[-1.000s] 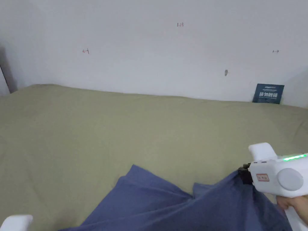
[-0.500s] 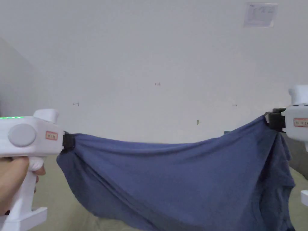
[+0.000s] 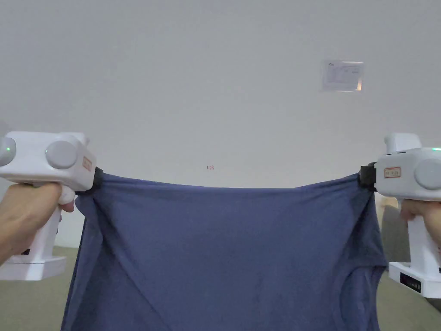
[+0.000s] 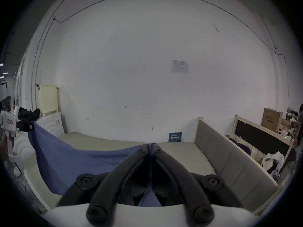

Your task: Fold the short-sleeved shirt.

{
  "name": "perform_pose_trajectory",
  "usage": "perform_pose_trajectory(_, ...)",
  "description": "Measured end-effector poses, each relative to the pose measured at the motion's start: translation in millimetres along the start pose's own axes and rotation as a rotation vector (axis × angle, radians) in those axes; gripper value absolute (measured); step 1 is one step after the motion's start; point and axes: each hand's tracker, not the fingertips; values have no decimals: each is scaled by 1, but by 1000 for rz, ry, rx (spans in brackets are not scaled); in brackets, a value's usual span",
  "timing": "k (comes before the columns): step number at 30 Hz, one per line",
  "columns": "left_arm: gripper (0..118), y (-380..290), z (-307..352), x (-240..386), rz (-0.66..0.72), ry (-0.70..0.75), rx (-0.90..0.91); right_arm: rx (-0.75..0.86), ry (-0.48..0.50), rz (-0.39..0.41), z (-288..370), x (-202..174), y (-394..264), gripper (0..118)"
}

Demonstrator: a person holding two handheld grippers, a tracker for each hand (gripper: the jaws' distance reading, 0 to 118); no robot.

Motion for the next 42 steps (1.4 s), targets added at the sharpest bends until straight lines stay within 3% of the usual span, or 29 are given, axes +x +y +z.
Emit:
perform_pose_trajectory(13,6,70,-119,30,3,46,12,7,-73,32,-136,-3,66,2)
perform_pose_trajectory(24,6,89,-232,65,-52,114,20,22,-125,12,-245,-8,63,2)
perform_pose_trajectory(27,6,66,-257,65,-48,105,1,-25,-163,48,-274,-9,34,2)
perform_pose_trajectory(30,6,27,-291,69,-74,108,-47,-84,-140,-20,-300,-10,-17,2)
perform_pose_trajectory(32,6,-8,-313,70,-84,109,-104,-163,-138,26,-310,-11,-52,2)
perform_pose_trajectory(34,6,-43,-327,67,-83,95,-125,-213,-125,24,-312,-10,-96,2)
perform_pose_trajectory(38,6,-117,-331,60,-92,60,-214,-278,-97,-20,-281,-6,-169,2)
perform_pose_trajectory(42,6,-181,-295,46,-119,20,-279,-339,-57,-10,-213,0,-228,2)
